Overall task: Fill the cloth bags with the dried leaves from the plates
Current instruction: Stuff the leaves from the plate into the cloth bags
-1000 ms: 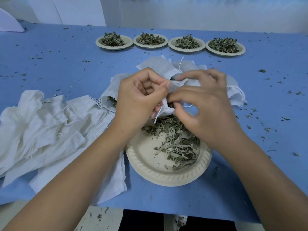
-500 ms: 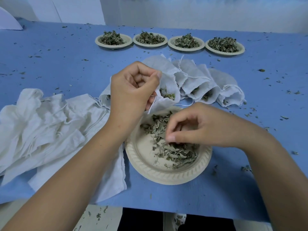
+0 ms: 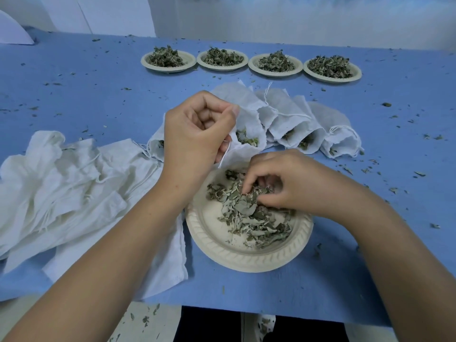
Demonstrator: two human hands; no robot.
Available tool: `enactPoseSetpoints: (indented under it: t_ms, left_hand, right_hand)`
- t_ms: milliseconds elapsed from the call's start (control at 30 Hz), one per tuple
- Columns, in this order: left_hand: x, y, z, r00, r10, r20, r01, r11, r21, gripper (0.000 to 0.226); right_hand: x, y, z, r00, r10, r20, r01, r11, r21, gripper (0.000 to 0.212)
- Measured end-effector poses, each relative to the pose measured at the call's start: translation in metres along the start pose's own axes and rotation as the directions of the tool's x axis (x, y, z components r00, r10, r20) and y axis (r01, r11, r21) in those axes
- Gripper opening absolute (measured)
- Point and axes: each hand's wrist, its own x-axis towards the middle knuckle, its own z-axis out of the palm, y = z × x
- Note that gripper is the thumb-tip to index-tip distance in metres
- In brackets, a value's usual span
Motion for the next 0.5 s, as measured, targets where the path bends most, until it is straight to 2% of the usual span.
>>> enactPoseSetpoints:
  t_ms: [133, 267, 367, 500]
  left_hand:
    - [-0.001, -0.001, 0.0, 1.0, 0.003, 0.002, -0.003, 1.0, -0.005, 0.022]
    - [0.0, 0.0, 0.0, 1.0, -0.005, -0.007, 0.005, 1.0, -0.015, 0.022]
    - [0.0, 0.0, 0.001, 1.0, -0.01, 0.009, 0.01, 1.0, -0.002, 0.022]
    - [-0.002, -0.001, 0.002, 0.998, -0.015, 0.058, 0.014, 1.0, 0.006, 0.022]
  right_hand:
    - [-0.005, 0.003, -0.01, 0.991, -0.024, -0.133, 0.052, 0.975, 0.214, 0.014]
    - [-0.013, 0.007, -0.02, 0.967, -0.008, -0.253, 0.133, 0.866, 0.482, 0.008]
    - [-0.015, 0.006, -0.023, 0.934, -0.048, -0.354, 0.247, 0.802, 0.543, 0.011]
    - [-0.013, 0.004, -0.022, 0.856, -0.088, -0.51, 0.409, 0.72, 0.561, 0.009]
